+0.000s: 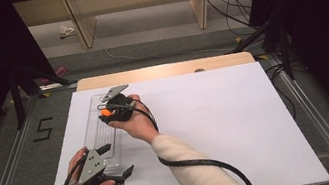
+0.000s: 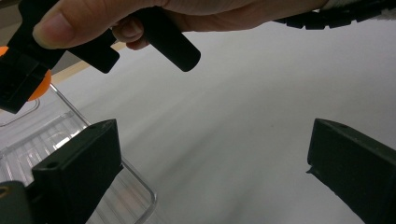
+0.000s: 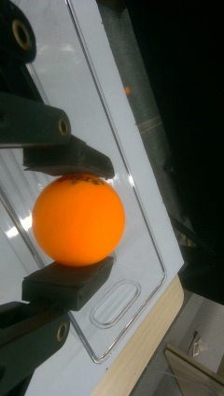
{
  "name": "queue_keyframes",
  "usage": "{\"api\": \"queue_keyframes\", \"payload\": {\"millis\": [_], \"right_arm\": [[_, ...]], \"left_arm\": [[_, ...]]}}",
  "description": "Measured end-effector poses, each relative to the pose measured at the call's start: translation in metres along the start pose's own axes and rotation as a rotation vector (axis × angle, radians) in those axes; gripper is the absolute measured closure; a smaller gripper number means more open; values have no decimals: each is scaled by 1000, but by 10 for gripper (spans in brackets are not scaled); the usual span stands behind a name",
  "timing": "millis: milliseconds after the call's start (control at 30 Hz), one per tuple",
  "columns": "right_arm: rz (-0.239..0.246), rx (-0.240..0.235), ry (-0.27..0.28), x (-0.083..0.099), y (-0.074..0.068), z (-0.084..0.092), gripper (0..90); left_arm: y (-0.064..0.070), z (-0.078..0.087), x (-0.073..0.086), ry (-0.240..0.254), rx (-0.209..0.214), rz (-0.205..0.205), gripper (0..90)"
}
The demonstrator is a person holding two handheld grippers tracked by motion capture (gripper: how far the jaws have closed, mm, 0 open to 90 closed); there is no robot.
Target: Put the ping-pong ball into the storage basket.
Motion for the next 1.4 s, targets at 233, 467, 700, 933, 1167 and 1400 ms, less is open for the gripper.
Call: {"api": "queue_keyframes", "payload": {"millis": [233, 467, 700, 933, 1167, 1400], "right_arm": [[-2, -4, -8, 0, -1, -4, 513], [0, -5, -12, -1, -3, -8, 513], [-3, -6, -17, -2, -3, -11, 513], [-2, -10, -27, -1, -5, -15, 513], [0, -11, -29, -1, -5, -18, 513], [3, -15, -37, 0, -6, -21, 513]], "left_arm": [[0, 0, 0, 0, 2, 1, 24], [1, 0, 0, 0, 3, 0, 24], [1, 0, 0, 0, 5, -2, 24], [1, 0, 0, -1, 5, -1, 24], [1, 0, 0, -1, 5, -1, 24], [1, 0, 0, -1, 5, -1, 25]]}}
Point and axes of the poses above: each handheld gripper's, and its own axes: z roughly backward along the jaws, x roughly out of its underside, y roughly to its right, the point moved 6 cm from there along -z, roughly forward along the jaws, and after that the axes turned 2 degrees about -y, right-handed, at the moved point
